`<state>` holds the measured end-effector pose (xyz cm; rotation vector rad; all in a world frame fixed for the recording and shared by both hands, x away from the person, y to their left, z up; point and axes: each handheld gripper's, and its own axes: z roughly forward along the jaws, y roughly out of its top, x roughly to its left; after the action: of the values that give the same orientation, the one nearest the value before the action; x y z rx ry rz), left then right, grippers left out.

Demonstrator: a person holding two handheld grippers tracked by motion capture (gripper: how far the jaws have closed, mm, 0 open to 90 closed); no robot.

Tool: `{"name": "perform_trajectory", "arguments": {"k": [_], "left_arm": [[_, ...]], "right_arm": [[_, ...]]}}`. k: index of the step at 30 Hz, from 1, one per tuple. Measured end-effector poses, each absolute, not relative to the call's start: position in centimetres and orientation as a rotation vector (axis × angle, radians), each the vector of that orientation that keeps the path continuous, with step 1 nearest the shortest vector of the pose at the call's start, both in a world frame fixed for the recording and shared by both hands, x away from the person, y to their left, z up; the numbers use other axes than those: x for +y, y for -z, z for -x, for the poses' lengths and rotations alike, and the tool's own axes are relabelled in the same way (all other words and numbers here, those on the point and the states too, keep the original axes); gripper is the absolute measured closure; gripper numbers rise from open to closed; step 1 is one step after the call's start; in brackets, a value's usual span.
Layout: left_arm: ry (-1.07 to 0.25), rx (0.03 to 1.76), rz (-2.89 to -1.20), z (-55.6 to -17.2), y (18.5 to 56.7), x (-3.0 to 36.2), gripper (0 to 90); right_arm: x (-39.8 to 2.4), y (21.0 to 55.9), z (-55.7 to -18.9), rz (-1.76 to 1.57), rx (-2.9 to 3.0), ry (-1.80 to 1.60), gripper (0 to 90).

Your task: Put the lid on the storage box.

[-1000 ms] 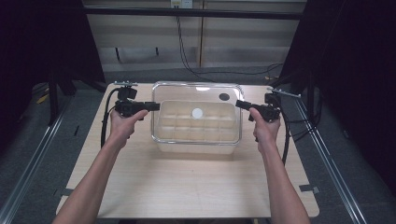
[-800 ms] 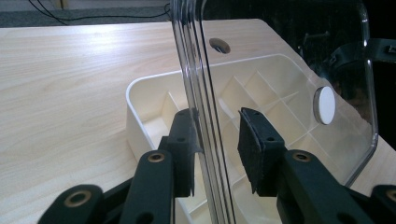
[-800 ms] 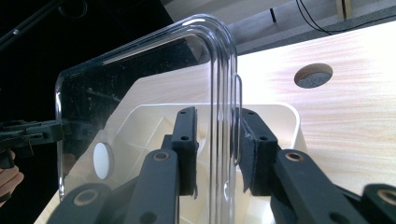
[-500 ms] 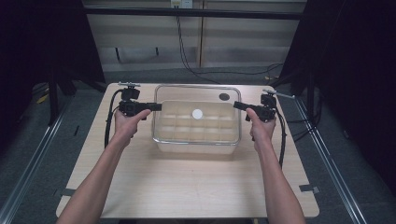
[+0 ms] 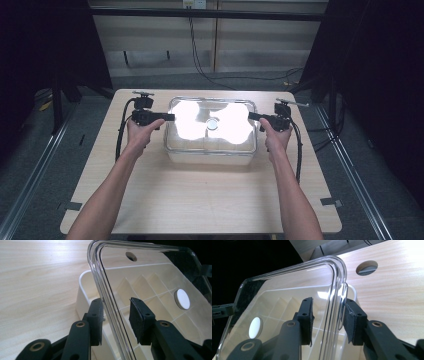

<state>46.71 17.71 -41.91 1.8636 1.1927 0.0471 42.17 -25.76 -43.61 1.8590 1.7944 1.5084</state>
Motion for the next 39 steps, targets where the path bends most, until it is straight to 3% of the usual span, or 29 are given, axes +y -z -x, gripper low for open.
{"name": "perform_trajectory", "arguments": {"k": [12,28,32,33,39], "left_arm": [[-0.012,1.205,-1.852,-47.0,43.2,18.0,62.3],[0.053,1.243,-1.827,-47.3,44.5,18.0,59.1],[0.051,1.232,-1.844,-47.3,44.5,17.9,56.8],[0.049,1.235,-1.855,-47.3,44.5,17.8,55.0],[-0.017,1.244,-1.883,-47.0,44.0,17.5,45.5]], "right_arm": [[-24.9,44.5,-42.7,-1.86,1.831,-1.383,54.9],[-24.5,45.3,-43.0,-1.868,1.843,-1.32,52.1],[-24.3,45.2,-43.0,-1.84,1.863,-1.285,43.1],[-24.3,45.2,-42.9,-1.829,1.872,-1.278,37.4],[-24.7,44.9,-42.8,-1.828,1.861,-1.328,32.6]]}}
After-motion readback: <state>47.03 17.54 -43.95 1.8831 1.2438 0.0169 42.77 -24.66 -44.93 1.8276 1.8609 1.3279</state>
